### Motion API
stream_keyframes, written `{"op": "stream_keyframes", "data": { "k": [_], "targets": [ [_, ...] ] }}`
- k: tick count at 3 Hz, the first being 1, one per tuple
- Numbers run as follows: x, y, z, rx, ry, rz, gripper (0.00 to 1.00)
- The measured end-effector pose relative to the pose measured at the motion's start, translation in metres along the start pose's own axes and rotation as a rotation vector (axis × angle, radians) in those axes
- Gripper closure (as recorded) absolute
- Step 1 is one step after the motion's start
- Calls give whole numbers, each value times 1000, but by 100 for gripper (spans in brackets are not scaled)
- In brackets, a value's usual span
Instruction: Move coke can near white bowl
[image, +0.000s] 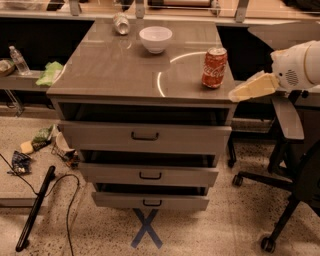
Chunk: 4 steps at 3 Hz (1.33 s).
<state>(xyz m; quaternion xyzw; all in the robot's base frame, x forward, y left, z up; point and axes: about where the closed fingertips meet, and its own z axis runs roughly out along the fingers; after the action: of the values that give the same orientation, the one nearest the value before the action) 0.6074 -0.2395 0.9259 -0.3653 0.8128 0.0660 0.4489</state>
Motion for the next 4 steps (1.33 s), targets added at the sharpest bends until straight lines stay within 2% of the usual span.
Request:
{"op": "stream_keyframes", "data": {
  "k": [1, 2, 3, 4],
  "targets": [
    [-6, 2, 8, -2, -11, 23, 0],
    [-17, -2, 34, -25, -64, 104, 0],
    [-29, -11, 66, -39, -99, 162, 0],
    [-38, -17, 96, -41, -127, 185, 0]
  ]
}}
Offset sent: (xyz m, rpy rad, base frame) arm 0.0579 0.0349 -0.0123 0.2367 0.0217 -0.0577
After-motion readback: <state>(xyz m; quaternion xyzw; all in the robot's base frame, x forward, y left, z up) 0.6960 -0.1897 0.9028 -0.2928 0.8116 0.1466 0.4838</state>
